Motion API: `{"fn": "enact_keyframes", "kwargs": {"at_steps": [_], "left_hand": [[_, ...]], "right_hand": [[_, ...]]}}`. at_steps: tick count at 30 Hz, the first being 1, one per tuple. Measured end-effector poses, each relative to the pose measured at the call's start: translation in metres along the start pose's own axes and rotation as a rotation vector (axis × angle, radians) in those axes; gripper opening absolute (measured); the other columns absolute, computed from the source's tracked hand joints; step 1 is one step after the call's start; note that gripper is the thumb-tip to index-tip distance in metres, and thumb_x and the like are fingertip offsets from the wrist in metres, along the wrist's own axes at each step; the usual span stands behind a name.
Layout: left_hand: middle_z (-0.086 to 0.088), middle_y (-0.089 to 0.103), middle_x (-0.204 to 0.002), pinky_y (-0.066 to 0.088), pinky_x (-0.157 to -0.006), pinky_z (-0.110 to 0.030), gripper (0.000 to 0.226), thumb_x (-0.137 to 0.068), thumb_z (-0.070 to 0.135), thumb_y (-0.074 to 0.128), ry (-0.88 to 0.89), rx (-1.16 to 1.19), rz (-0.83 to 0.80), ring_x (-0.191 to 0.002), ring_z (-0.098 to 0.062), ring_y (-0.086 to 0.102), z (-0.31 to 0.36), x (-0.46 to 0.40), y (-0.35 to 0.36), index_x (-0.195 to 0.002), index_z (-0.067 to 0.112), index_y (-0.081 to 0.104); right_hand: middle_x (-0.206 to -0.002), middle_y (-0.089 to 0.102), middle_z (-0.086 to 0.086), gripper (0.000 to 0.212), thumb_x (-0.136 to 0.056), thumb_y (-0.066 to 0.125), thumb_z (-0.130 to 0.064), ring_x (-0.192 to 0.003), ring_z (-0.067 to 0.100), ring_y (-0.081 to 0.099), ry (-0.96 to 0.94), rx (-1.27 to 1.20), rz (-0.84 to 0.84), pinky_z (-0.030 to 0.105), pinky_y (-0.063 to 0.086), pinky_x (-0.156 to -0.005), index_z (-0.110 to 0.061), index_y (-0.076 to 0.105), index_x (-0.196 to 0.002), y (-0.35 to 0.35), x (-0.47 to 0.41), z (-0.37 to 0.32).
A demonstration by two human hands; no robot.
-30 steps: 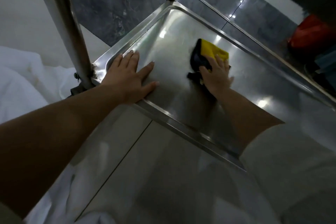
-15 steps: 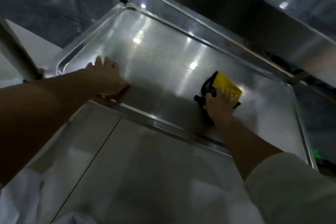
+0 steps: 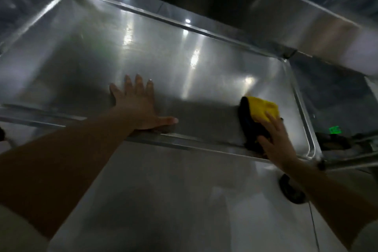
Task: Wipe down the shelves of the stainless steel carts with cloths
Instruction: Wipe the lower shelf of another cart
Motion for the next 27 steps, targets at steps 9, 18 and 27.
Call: {"fn": "enact_keyframes", "kwargs": {"at_steps": [9, 18, 27], "left_hand": [[-0.023, -0.016, -0.158, -0.001, -0.112, -0.067, 0.16, -0.027, 0.108, 0.012, -0.093, 0.025, 0.027, -0.145, -0.043, -0.014, 0.017, -0.011, 0.003, -0.151, 0.01, -0.012], [-0.017, -0.013, -0.16, 0.004, -0.109, -0.069, 0.153, -0.024, 0.107, 0.004, -0.122, 0.012, 0.051, -0.146, -0.042, -0.01, 0.019, -0.014, 0.007, -0.152, 0.025, -0.009], [-0.009, -0.013, -0.161, 0.004, -0.113, -0.064, 0.122, -0.045, 0.101, 0.005, 0.015, 0.016, 0.062, -0.147, -0.035, -0.011, 0.01, 0.003, 0.009, -0.15, 0.039, -0.009]], "right_hand": [[-0.15, 0.032, 0.009, 0.053, -0.085, 0.053, -0.049, -0.141, 0.039, 0.011, 0.618, 0.099, 0.24, 0.055, 0.014, -0.113, -0.03, 0.047, -0.134, -0.001, -0.01, 0.043], [-0.156, 0.024, 0.007, 0.052, -0.087, 0.056, -0.045, -0.145, 0.038, 0.003, -0.174, 0.128, 0.033, 0.051, 0.01, -0.116, -0.032, 0.048, -0.136, 0.054, -0.028, -0.101], [-0.149, 0.034, 0.015, 0.051, -0.081, 0.069, -0.01, -0.143, 0.039, 0.017, -0.147, -0.097, 0.05, 0.045, 0.012, -0.118, -0.014, 0.056, -0.13, 0.015, 0.004, -0.025]]}}
Point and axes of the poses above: each hand's wrist, its own x-axis away from the middle knuckle, its own y-axis out of the palm, z = x × y, the point moved 5 cm from there along -x, towards the middle knuckle
